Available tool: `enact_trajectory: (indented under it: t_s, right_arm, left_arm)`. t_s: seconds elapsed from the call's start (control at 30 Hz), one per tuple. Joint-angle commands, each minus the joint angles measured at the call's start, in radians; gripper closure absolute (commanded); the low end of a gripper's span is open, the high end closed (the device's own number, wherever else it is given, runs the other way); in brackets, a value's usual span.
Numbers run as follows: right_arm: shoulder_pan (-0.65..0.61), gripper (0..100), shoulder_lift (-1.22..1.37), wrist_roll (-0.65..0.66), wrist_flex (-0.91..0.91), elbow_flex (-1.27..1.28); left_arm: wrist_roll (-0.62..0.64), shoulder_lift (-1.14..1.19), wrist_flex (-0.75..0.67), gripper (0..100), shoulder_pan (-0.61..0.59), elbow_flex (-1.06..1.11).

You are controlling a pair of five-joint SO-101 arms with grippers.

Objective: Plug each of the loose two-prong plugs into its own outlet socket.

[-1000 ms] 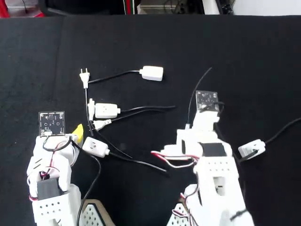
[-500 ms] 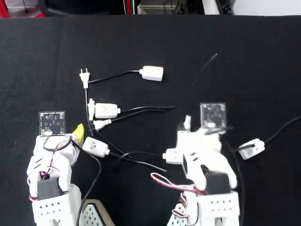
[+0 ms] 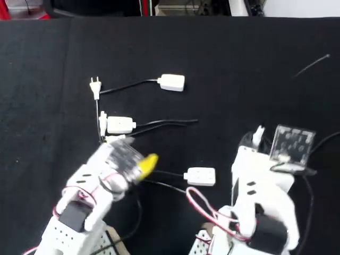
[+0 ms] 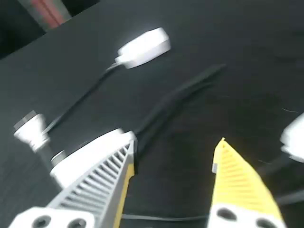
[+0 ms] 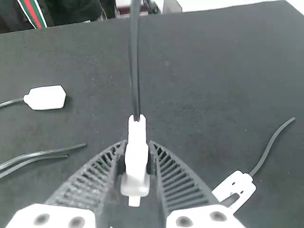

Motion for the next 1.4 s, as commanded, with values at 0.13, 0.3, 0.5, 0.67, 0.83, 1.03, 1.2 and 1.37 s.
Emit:
enact_trajectory:
  t_s: [0.13, 0.3, 0.5, 0.67, 0.83, 1.03, 1.2, 1.37]
  right_arm:
    - [0.091, 98.7, 0.305, -0.029, 0.063, -0.397]
    - [0.083, 98.7, 0.458, -0.029, 0.146, -0.565]
    - [0.083, 98.7, 0.483, -0.031, 0.181, -0.71]
    - [0.115, 98.7, 0.498, -0.028, 0.23, -0.765]
    - [0.195, 98.7, 0.461, 0.041, 0.262, -0.763]
    - [0.209, 98.7, 0.449, 0.101, 0.292, -0.763]
    - [0.209, 98.7, 0.446, 0.135, 0.308, -0.763]
    - [0.209, 98.7, 0.444, 0.149, 0.31, -0.745]
  left_arm:
    - [-0.201, 0.035, 0.011, 73, 0.283, -0.058]
    - [-0.241, 0.235, -0.14, 73, 0.291, -0.097]
    - [-0.238, 0.671, -0.201, 73, 0.417, -0.369]
    - [-0.238, 1.037, -0.347, 73, 0.526, -0.503]
    - [-0.244, 1.301, -0.517, 73, 0.584, -0.552]
    - [-0.318, 1.553, -0.417, 73, 0.539, -0.812]
    - [-0.368, 1.714, -0.244, 71, 0.513, -1.0]
    - [-0.388, 1.806, -0.216, 70, 0.504, -1.04]
